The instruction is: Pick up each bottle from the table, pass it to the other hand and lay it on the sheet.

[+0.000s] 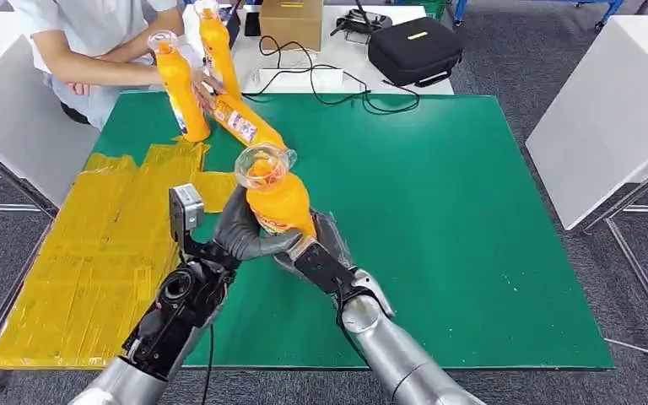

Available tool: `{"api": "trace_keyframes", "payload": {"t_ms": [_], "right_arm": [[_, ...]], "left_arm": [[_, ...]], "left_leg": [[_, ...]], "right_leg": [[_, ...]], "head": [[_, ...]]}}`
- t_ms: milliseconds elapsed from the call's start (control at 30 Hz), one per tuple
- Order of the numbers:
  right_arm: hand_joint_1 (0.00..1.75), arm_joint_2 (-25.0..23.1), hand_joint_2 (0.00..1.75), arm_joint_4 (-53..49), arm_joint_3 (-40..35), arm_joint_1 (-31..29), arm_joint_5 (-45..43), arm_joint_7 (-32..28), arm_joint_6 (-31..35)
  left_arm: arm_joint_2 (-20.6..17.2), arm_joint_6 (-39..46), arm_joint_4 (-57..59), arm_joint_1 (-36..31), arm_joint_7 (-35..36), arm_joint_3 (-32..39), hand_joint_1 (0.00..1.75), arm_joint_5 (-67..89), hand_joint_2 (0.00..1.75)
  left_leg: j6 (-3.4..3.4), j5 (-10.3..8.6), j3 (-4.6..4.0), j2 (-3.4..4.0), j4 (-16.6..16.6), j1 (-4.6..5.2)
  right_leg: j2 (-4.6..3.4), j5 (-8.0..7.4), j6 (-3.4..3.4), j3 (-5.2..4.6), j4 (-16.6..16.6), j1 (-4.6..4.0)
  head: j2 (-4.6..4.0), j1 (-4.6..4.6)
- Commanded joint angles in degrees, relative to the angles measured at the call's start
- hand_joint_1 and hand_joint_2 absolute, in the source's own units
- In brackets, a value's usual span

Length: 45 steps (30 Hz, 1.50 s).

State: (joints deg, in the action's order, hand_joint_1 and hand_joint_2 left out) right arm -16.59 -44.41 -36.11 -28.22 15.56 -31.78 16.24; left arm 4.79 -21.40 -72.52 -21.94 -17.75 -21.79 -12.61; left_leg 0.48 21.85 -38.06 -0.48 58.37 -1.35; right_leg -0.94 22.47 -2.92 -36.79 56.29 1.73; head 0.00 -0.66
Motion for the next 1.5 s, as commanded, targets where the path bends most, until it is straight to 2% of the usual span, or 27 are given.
{"api": "trace_keyframes", "payload": {"t_ms": [33,267,300,333,367,400,500,567,833,867,933,967,1067,1133,1267,1333,1367,1400,1500], "right_arm": [[1.75,-0.2,1.75,3.3,-3.7,-0.8,0.5,0.5,-0.7],[1.75,0.5,1.75,0.7,-2.0,0.3,-1.2,0.9,-1.8],[1.38,0.9,1.75,-0.9,-1.4,1.0,-1.7,1.1,-1.7],[0.02,1.1,1.75,-1.9,-1.1,1.4,-1.9,1.2,-1.8],[0.0,1.3,1.75,-3.7,-0.1,2.0,-3.1,1.4,-2.2],[0.0,2.1,1.75,-6.2,-0.2,2.6,-2.6,1.4,-1.8],[0.0,2.9,1.75,-9.1,-0.4,3.4,-2.1,2.0,-1.7],[0.0,3.5,1.75,-11.9,-0.4,4.3,-2.2,2.2,-2.1],[0.0,9.1,1.75,-28.0,1.1,9.7,-3.8,6.4,-5.3],[0.0,9.8,1.75,-29.9,1.6,10.8,-3.7,6.8,-5.6],[0.0,12.1,1.75,-34.0,3.2,13.8,-3.8,7.2,-6.5],[0.0,13.4,1.75,-36.0,4.7,15.8,-4.4,7.2,-6.6],[0.0,15.8,1.75,-40.8,9.1,20.4,-7.3,7.4,-9.5],[0.0,16.9,1.75,-43.3,11.7,22.5,-7.2,7.3,-9.2],[0.0,17.5,1.75,-45.5,14.6,23.7,-8.1,7.5,-9.4],[0.0,17.4,1.75,-46.7,15.8,24.7,-8.2,7.6,-9.1],[0.0,17.2,1.75,-47.9,16.4,25.3,-7.7,8.0,-9.1],[0.0,17.2,1.75,-48.5,16.7,25.4,-7.3,8.6,-9.6],[0.0,17.0,1.75,-48.4,17.0,24.5,-6.3,9.4,-10.7]], "left_arm": [[2.4,-0.9,4.4,-3.9,0.4,-4.5,1.75,-0.3,1.75],[2.1,-0.1,2.3,-3.1,0.3,-3.0,1.75,-0.9,1.75],[1.8,0.2,1.3,-2.6,0.3,-2.1,1.75,-0.9,1.75],[1.7,0.4,0.8,-2.4,0.3,-1.6,1.75,-0.9,1.75],[1.4,0.6,0.4,-2.2,0.5,-1.0,1.75,-0.9,1.75],[1.3,0.8,0.2,-2.0,0.5,-0.1,1.75,-0.8,1.75],[1.3,1.0,0.3,-2.0,0.7,0.7,1.75,-0.6,1.75],[1.4,2.0,0.6,-2.0,0.7,1.2,1.75,0.4,1.75],[0.1,5.6,-1.4,-2.0,0.2,5.2,1.75,6.5,1.75],[-0.1,6.7,-2.0,-1.8,0.1,5.7,1.75,8.1,1.75],[-1.4,11.5,-2.4,-1.7,0.0,6.7,1.75,14.5,1.75],[-2.9,18.1,-3.0,-1.8,-0.8,5.8,1.75,23.6,1.75],[-6.0,26.3,-3.8,-2.8,0.6,3.6,1.75,41.2,1.75],[-6.6,27.2,-2.6,-3.9,2.9,2.9,1.75,47.5,1.75],[-6.4,28.8,1.0,-7.0,5.0,2.3,1.75,55.0,1.75],[-6.9,31.5,5.5,-9.6,9.6,1.1,1.75,64.5,1.75],[-7.0,32.7,10.2,-12.0,12.1,0.8,1.75,70.7,1.75],[-6.9,33.6,14.2,-13.6,13.2,0.8,1.75,74.5,1.75],[-7.2,35.2,29.0,-18.5,15.7,1.3,1.75,84.1,1.75]], "left_leg": [[0.07,0.15,0.29,-0.19,0.0,-0.02],[0.04,0.06,0.12,-0.14,0.0,-0.01],[0.05,0.11,0.21,-0.18,0.0,-0.02],[0.04,0.06,0.11,-0.13,0.0,-0.02],[0.1,0.29,0.52,-0.2,0.1,-0.03],[0.04,0.08,0.13,-0.11,0.0,-0.02],[0.08,0.2,0.3,-0.15,0.0,-0.02],[0.04,0.06,0.07,-0.09,0.0,0.0],[0.05,0.07,0.03,-0.14,0.0,-0.02],[0.1,0.26,0.38,-0.19,0.1,-0.03],[0.05,0.07,0.05,-0.14,0.0,0.0],[0.08,0.14,0.21,-0.19,0.0,0.0],[0.08,0.18,0.29,-0.27,0.0,-0.01],[0.04,0.04,-0.05,-0.21,0.0,0.01],[0.07,0.14,0.08,-0.39,0.0,0.01],[0.05,0.07,-0.08,-0.2,0.0,0.03],[0.09,0.26,0.29,-0.24,0.1,0.02],[0.04,0.05,-0.06,-0.25,0.0,0.02],[0.04,0.1,0.21,-0.32,0.0,0.02]], "right_leg": [[0.32,0.22,0.17,0.39,0.0,-0.07],[0.23,0.11,0.11,0.18,0.0,-0.04],[0.3,0.18,0.16,0.3,0.0,-0.08],[0.22,0.11,0.11,0.17,0.0,-0.06],[0.4,0.37,0.28,0.64,0.0,-0.12],[0.2,0.12,0.12,0.2,0.0,-0.06],[0.3,0.26,0.2,0.41,0.0,-0.09],[0.16,0.09,0.1,0.15,0.0,-0.03],[0.22,0.11,0.12,0.17,0.0,-0.06],[0.35,0.32,0.25,0.55,0.0,-0.11],[0.21,0.11,0.1,0.18,0.0,-0.04],[0.29,0.2,0.15,0.36,-0.1,-0.06],[0.4,0.27,0.18,0.5,-0.1,-0.07],[0.26,0.1,0.08,0.12,0.0,-0.02],[0.49,0.27,0.18,0.32,0.0,-0.05],[0.26,0.13,0.1,0.1,0.0,-0.02],[0.39,0.34,0.25,0.5,0.1,-0.07],[0.31,0.13,0.11,0.13,0.0,-0.02],[0.42,0.21,0.22,0.39,0.0,-0.05]], "head": [[0.0,0.02],[0.0,0.02],[0.0,0.02],[0.0,0.02],[0.0,0.0],[0.0,0.02],[0.0,0.02],[0.0,0.02],[0.0,0.04],[0.0,0.0],[0.0,0.02],[0.0,0.0],[0.0,0.0],[0.0,0.02],[0.0,0.02],[0.0,0.02],[0.0,0.02],[0.0,0.02],[0.0,0.02]]}}
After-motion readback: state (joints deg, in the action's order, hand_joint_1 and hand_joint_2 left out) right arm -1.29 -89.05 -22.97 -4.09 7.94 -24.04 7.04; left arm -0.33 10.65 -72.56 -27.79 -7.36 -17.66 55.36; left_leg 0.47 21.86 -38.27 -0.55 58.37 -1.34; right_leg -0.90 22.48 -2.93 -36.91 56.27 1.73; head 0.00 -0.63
